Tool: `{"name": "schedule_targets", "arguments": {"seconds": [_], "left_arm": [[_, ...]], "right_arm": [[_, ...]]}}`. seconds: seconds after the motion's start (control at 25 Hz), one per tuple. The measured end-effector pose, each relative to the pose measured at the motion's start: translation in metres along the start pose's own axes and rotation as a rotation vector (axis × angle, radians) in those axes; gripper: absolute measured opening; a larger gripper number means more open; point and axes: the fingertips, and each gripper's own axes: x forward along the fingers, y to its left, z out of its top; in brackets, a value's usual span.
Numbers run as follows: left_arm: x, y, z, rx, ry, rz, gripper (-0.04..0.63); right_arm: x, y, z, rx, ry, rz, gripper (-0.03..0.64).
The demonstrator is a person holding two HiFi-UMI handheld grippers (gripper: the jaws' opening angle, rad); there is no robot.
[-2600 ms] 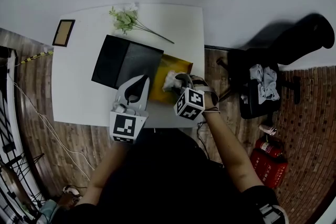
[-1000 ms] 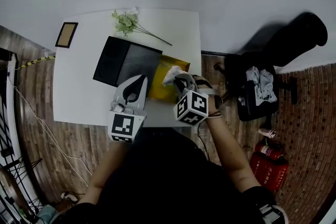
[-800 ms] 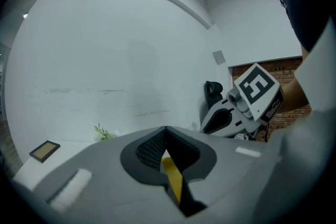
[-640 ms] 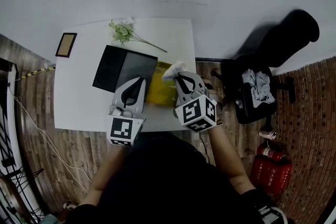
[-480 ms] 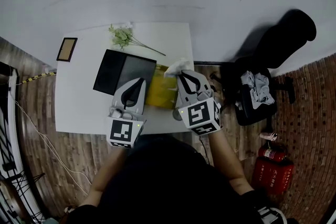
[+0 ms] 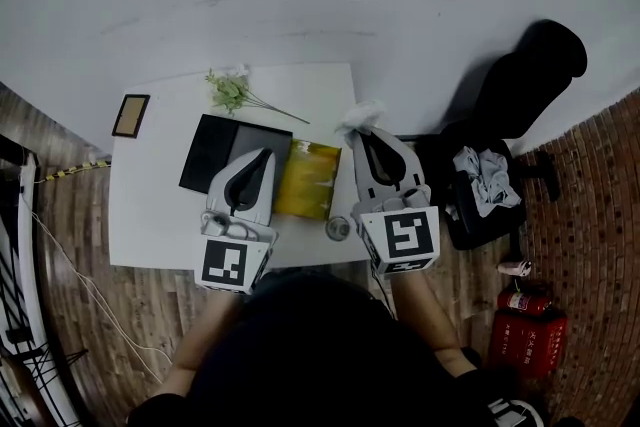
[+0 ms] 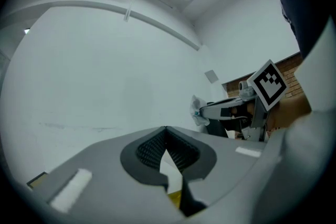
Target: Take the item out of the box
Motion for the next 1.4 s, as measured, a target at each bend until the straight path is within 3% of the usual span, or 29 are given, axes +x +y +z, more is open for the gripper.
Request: {"name": "schedule_targets", "arguments": {"seconds": [0.32,0.96,1.4], "left_arm": [[-0.006,-0.004,0.023,0.016,-0.063,0.029,0.009],[-0.019,-0.023,0.025,0.035,-0.080,0.089,0.009],[-0.017,-0.032,0.021,0.035,-0.071,0.071,0.009]], "right_arm": [[-0.022,-0.015,0.018,0.070,-0.083,-0.092,0.020],[-0.049,-0.019,0.010,0.061,-0.123,-0.074,0.020],[-0.059,-0.024,0.002,0.066,-0.117,-0.081,0.020]]}}
